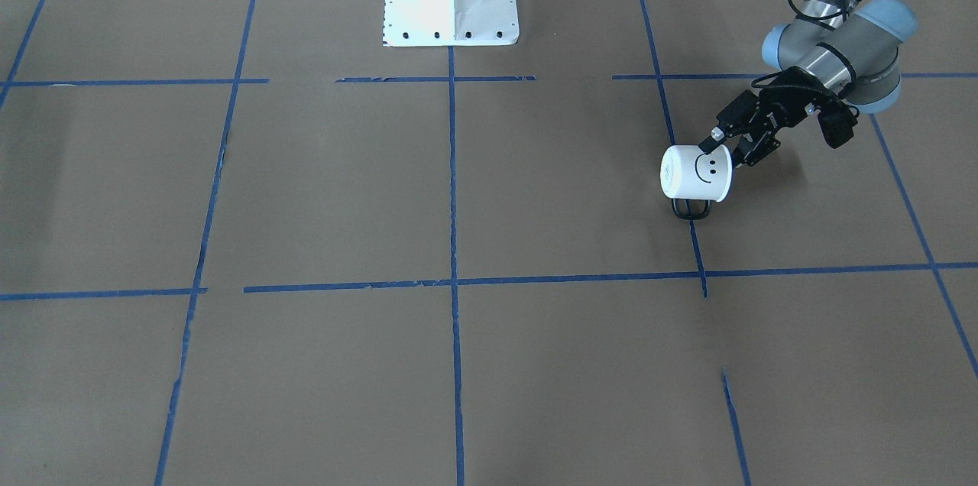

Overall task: Flip mug
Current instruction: 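Reach the left gripper toward the sideways white mug and grasp its rim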

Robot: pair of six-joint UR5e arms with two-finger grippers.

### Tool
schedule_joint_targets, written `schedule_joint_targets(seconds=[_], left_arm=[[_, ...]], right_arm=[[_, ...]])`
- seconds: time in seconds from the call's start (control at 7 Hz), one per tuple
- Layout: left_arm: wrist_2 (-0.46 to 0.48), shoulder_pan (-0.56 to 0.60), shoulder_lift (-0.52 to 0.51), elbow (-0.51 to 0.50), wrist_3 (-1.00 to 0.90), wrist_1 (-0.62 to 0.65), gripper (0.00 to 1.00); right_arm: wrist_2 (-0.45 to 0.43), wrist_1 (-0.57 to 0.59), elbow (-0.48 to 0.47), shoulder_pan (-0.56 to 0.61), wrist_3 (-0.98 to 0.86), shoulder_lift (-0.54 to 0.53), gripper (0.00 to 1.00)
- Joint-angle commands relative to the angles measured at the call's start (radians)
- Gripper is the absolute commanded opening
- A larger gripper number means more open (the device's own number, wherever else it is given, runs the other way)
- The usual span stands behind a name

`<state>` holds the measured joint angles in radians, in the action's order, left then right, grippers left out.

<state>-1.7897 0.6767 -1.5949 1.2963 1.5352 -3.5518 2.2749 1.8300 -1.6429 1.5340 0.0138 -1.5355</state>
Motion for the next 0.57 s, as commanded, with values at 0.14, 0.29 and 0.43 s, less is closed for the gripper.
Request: schedule_joint_targets(seconds=[0.14, 0.29, 0.43], left_arm=[[-0.060, 0.000, -0.034, -0.032, 0.066, -0.036, 0.80], [-0.066, 0.000, -0.063, -0.060, 0.133, -0.124, 0.80], [-0.068, 0.000, -0.079, -0.098, 0.146, -0.168, 0.80]], right_arm=[[0.000, 0.000, 0.000, 0.000, 0.000, 0.000, 1.00], [0.000, 0.000, 0.000, 0.000, 0.000, 0.002, 1.00], [0.000, 0.000, 0.000, 0.000, 0.000, 0.000, 1.00]])
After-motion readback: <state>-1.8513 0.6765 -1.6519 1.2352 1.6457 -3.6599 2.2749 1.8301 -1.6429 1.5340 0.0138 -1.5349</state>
